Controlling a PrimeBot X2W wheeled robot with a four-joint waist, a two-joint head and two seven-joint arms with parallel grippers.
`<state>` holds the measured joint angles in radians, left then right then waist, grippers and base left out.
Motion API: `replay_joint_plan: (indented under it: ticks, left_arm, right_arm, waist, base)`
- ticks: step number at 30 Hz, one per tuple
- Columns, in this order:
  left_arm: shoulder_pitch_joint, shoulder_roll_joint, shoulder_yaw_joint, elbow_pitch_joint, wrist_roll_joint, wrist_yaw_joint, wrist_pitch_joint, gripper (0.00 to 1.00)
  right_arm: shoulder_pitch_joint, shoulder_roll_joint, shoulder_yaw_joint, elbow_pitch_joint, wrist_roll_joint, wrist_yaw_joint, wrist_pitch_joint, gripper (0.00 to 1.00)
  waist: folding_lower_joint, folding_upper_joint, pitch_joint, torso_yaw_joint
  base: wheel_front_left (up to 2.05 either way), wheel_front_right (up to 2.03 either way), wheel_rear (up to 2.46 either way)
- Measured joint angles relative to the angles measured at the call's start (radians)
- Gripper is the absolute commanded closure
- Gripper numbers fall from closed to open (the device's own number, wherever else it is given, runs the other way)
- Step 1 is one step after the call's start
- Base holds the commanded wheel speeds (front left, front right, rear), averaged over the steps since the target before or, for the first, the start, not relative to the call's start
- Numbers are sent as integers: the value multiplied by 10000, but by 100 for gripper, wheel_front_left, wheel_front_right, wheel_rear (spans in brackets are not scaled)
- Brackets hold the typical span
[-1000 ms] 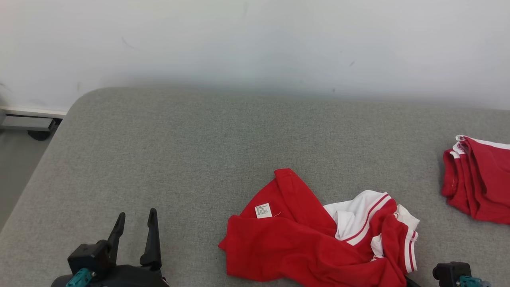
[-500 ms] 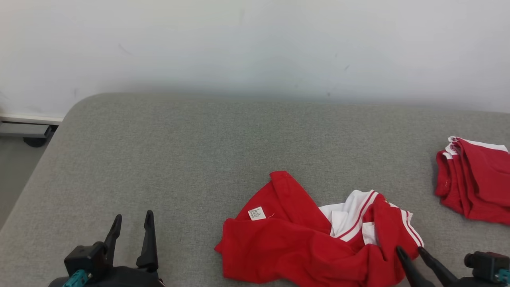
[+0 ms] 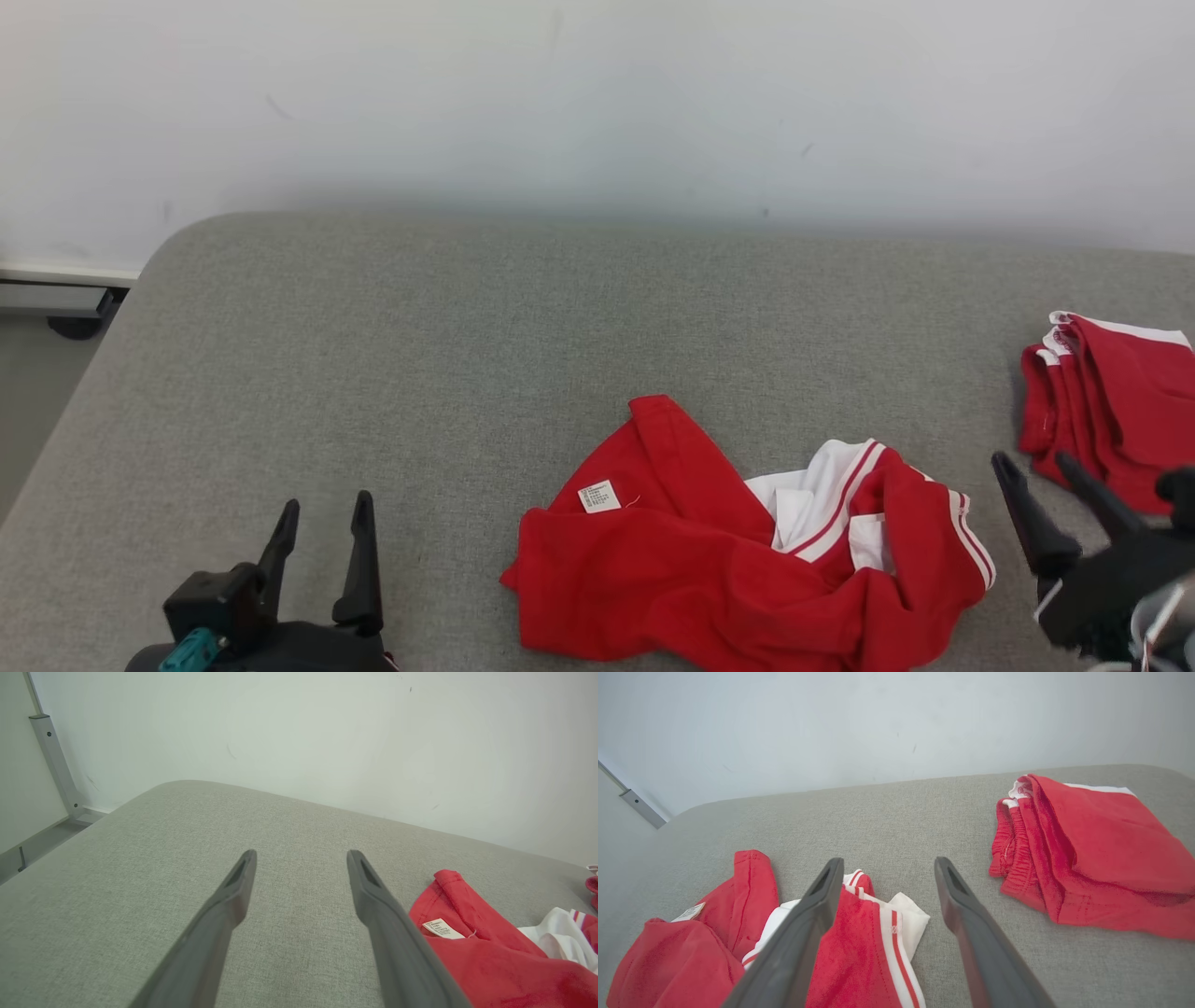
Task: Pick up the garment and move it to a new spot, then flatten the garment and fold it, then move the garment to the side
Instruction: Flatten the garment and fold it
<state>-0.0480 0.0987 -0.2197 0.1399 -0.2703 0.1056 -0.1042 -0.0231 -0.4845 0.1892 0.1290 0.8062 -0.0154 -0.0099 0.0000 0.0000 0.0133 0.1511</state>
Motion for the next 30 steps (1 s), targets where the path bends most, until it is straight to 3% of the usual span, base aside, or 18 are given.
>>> replay_joint_plan:
  ticks: [7,19,30]
  left_arm:
    - [-199,-35,-334,42,-48,-221,222,0]
    - [-1606,-291,-1538,1423,-943,-1960,1442,0]
    - [-2847,-389,-2205,2788,-1438,-2203,2359,0]
  right_arm:
    - [-1704,-347,675,646,-654,-341,1273,0]
    - [-3682,-403,1674,2220,-1085,-370,3062,0]
    - [-4763,8,2293,3436,-1313,-194,3994,0]
  waist:
    - [0,0,216,191]
    - [1,1,962,424]
    - [2,1,1637,166]
  base:
    - [0,0,0]
    - [0,0,0]
    - [0,0,0]
